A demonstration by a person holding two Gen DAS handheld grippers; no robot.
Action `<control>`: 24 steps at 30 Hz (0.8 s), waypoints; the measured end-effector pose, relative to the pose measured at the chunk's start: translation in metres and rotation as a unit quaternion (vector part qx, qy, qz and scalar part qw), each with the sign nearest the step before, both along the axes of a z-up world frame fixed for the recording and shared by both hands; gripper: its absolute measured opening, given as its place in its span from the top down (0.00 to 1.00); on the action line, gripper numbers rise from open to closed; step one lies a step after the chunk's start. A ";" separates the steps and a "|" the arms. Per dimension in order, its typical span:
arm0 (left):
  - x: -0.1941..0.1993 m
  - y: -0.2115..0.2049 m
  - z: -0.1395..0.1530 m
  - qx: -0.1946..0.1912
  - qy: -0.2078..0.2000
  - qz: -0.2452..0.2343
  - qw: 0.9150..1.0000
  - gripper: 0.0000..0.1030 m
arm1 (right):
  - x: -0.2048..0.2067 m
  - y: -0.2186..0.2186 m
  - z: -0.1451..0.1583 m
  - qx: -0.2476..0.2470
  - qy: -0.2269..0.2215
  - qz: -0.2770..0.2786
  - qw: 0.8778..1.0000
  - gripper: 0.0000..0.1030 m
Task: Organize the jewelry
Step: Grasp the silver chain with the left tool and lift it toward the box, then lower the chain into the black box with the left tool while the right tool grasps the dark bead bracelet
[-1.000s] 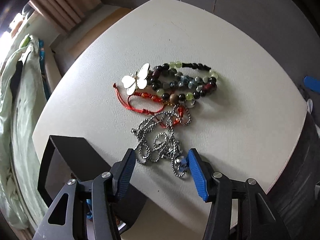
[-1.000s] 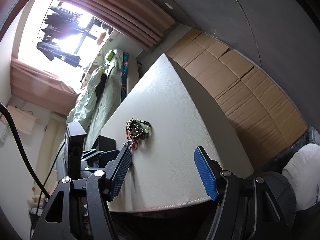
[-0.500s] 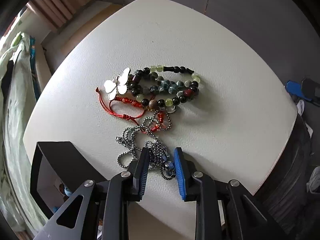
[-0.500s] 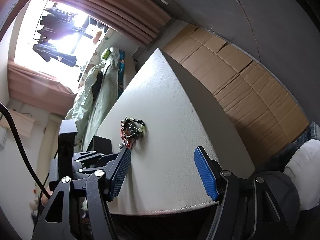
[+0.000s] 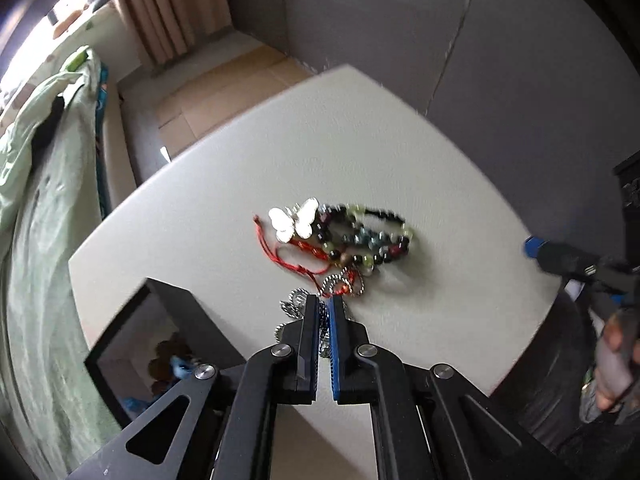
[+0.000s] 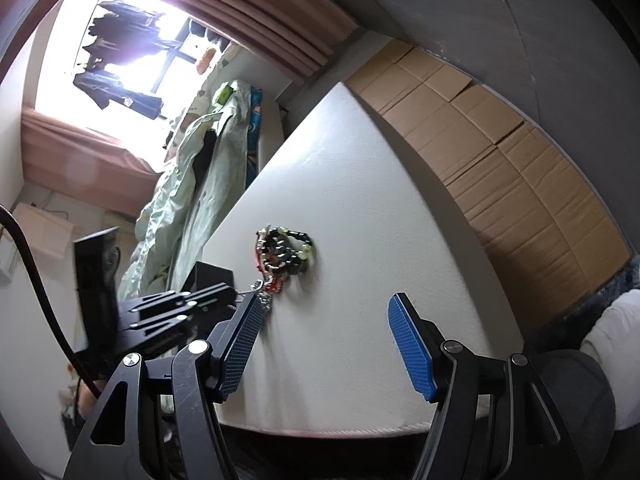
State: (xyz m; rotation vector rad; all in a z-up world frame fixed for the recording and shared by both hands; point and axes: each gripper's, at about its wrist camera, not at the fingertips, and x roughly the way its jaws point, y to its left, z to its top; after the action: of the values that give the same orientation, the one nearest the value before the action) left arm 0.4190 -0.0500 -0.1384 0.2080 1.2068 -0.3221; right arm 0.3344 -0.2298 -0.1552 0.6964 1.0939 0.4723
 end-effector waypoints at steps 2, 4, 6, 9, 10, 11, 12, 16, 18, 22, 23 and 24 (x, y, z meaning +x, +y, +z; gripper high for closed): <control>0.000 0.007 0.012 -0.015 -0.012 0.007 1.000 0.96 | 0.004 0.006 0.002 0.000 -0.002 0.006 1.000 0.35; -0.001 0.013 0.024 -0.019 -0.028 0.011 0.999 0.96 | 0.007 0.012 0.003 0.000 -0.003 0.011 1.000 0.35; -0.006 0.012 0.036 -0.025 -0.044 0.018 0.999 0.96 | 0.011 0.017 0.004 0.000 -0.005 0.017 1.000 0.36; -0.009 0.018 0.060 -0.035 -0.072 0.027 0.996 0.96 | 0.019 0.025 0.006 -0.008 -0.010 0.027 1.000 0.35; -0.006 0.023 0.069 -0.040 -0.083 0.031 0.995 0.96 | 0.020 0.027 0.007 -0.011 -0.011 0.029 0.999 0.35; -0.007 0.027 0.080 -0.045 -0.093 0.035 0.994 0.96 | 0.024 0.030 0.007 -0.016 -0.011 0.033 0.999 0.35; -0.011 0.028 0.087 -0.047 -0.099 0.037 0.993 0.96 | 0.027 0.032 0.007 -0.021 -0.011 0.036 0.999 0.35; -0.016 0.040 0.121 -0.057 -0.135 0.046 0.988 0.96 | 0.038 0.044 0.008 -0.044 -0.015 0.054 0.997 0.36; -0.019 0.044 0.134 -0.062 -0.149 0.048 0.986 0.96 | 0.045 0.051 0.010 -0.059 -0.023 0.068 0.996 0.36; -0.030 0.049 0.163 -0.066 -0.180 0.052 0.980 0.96 | 0.058 0.067 0.012 -0.093 -0.045 0.100 0.990 0.39; -0.032 0.050 0.171 -0.068 -0.187 0.053 0.979 0.96 | 0.061 0.071 0.012 -0.100 -0.049 0.109 0.988 0.42; -0.034 0.051 0.177 -0.068 -0.193 0.054 0.977 0.96 | 0.066 0.077 0.011 -0.109 -0.052 0.123 0.985 0.45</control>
State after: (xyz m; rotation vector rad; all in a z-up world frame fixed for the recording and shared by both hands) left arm 0.3849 0.0011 0.0381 0.0789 0.8053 -0.2541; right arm 0.4001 -0.1524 -0.1440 0.3424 1.1178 0.5826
